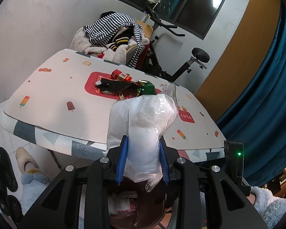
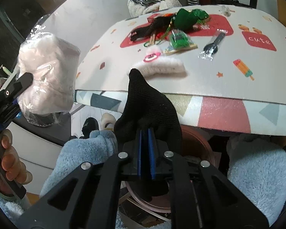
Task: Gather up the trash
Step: 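Drop the black glove into the brown bin with the right tool while the left tool holds the bundle, then lower the white bundle into the brown bin and open the left tool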
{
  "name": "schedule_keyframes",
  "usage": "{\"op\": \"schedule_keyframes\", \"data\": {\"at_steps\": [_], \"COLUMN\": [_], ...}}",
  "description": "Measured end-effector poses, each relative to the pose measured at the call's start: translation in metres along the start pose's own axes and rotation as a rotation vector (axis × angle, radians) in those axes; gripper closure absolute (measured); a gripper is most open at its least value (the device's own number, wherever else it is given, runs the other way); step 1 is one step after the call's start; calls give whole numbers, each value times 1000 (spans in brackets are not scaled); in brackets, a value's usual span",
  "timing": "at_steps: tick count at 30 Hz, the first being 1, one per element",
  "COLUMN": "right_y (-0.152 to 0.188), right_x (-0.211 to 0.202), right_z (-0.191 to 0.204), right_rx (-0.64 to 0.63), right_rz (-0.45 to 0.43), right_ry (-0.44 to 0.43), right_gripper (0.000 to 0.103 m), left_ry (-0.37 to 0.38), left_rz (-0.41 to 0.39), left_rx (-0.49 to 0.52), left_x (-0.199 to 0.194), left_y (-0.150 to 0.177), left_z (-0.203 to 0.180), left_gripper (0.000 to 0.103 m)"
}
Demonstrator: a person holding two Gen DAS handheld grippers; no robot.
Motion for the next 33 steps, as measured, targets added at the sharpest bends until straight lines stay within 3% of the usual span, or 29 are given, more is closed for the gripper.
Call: {"op": "schedule_keyframes", "data": {"at_steps": [5, 7, 9, 12, 18, 30, 33], "right_y": [1, -3, -8, -13, -17, -19, -19], "right_x": [2, -2, -10, -21, -38, -69, -72], "right_z": [-3, -4, -6, -15, -40, -73, -74], "right_rx": [-12, -16, -25, -39, -23, 52, 54], "right_rz": [-4, -32, -76, -134, -205, -321, -334], "right_ry": [31, 47, 74, 131, 241, 321, 330], "right_gripper": [64, 46, 39, 16, 6, 6, 6], "left_ry": [6, 12, 15, 14, 12, 24, 29], "left_rz": [22, 27, 34, 44, 63, 139, 153], "left_rx": [4, 13, 27, 39, 52, 109, 124], "left_x": [6, 6, 8, 11, 16, 39, 44], "left_y": [8, 11, 14, 20, 29, 59, 64], "left_z": [-1, -4, -7, -10, -17, -34, -38], "left_gripper": [72, 72, 71, 71, 70, 70, 64]}}
Point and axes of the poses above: each gripper's, at about its wrist camera, not at the fingertips, and x roughly the way its jaws point, z to its left, y to its underside, the point moved 10 cm from there along x, roughly the way its jaws point, and after that the axes turned 11 degrees about -y, right-handed, at the moved point
